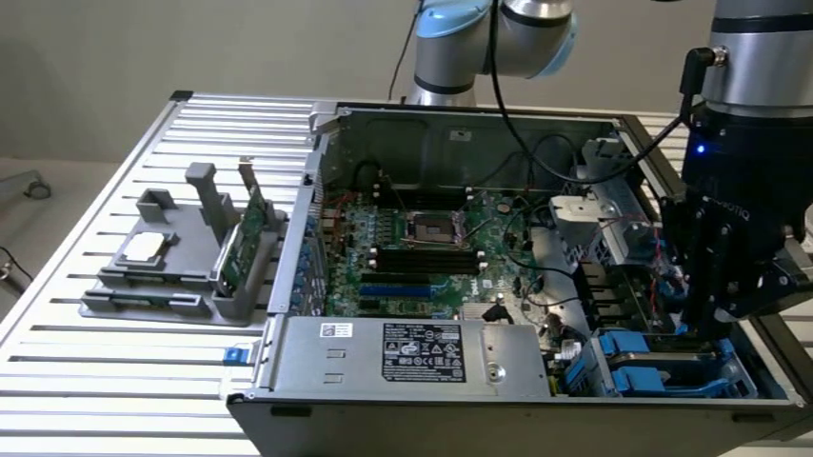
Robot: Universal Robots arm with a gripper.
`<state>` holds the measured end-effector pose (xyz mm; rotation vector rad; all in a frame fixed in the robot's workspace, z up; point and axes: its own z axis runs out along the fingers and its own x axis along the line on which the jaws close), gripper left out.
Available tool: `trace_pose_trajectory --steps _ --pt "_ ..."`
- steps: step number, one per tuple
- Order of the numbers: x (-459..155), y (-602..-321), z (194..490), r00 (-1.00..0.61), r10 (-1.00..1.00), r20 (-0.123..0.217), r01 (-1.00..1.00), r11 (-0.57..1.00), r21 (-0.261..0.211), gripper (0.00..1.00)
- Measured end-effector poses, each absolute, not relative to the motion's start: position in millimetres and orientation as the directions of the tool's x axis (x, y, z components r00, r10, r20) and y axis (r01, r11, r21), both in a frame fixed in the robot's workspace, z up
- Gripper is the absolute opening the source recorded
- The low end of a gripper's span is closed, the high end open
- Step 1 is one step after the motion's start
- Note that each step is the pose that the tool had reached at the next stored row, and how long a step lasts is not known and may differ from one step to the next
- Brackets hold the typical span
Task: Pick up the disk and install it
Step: 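Insert the second disk wire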
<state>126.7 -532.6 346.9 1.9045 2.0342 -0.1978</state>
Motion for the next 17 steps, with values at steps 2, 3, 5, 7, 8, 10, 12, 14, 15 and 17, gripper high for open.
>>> trace_pose_trajectory --steps 2,3,5,7,8,10,12,14,15,17 --pt "126.1 -533.8 348.5 -0.035 0.939 -0.342 0.988 0.085 0.132 0.27" --pt "125.5 -534.3 349.1 -0.033 0.939 -0.341 0.988 0.083 0.133 0.27" --pt "124.1 -535.0 350.1 -0.029 0.94 -0.34 0.988 0.079 0.133 0.27" --pt "122.3 -535.2 351.2 -0.024 0.941 -0.339 0.988 0.074 0.133 0.27" --pt "121.2 -535.3 351.8 -0.022 0.941 -0.338 0.989 0.071 0.133 0.27" --pt "118.8 -535.4 352.9 -0.018 0.942 -0.336 0.989 0.066 0.133 0.27" --pt "116.4 -535.6 354.0 -0.013 0.942 -0.334 0.989 0.061 0.133 0.27" --pt "114.0 -535.7 355.1 -0.009 0.943 -0.333 0.989 0.056 0.133 0.27" --pt "112.8 -535.7 355.6 -0.007 0.943 -0.332 0.99 0.054 0.133 0.27" --pt "110.5 -535.8 356.5 -0.002 0.944 -0.331 0.99 0.049 0.133 0.27"
